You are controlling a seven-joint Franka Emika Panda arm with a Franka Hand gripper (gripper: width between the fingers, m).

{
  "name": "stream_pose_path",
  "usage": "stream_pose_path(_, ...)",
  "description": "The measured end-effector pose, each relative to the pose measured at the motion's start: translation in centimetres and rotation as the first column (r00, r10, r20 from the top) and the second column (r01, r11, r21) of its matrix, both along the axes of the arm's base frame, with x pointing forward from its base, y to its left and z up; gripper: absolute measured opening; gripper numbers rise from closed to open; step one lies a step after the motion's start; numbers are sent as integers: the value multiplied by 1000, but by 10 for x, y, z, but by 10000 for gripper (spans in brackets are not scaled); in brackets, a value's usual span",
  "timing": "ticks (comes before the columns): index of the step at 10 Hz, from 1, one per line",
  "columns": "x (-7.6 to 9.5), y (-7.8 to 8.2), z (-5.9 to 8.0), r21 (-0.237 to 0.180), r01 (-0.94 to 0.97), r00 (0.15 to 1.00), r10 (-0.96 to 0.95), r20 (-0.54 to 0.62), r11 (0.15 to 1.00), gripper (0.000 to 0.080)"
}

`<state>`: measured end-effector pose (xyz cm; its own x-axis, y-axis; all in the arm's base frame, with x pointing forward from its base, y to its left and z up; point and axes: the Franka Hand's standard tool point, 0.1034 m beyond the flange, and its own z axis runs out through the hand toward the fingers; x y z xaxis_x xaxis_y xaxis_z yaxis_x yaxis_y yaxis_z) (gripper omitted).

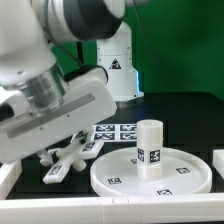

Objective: Assemble round table

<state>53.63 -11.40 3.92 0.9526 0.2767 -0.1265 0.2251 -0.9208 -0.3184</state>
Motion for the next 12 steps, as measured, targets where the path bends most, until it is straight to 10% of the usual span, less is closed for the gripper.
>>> stream_pose_path(4, 20, 26, 65, -93, 11, 1000, -11, 10, 996, 452)
stream_pose_path(8, 20, 25, 59, -89, -10, 1000, 12, 16, 996, 452)
stream_pose_path(12, 39, 54, 94, -138, -116, 987, 129, 91, 984, 452)
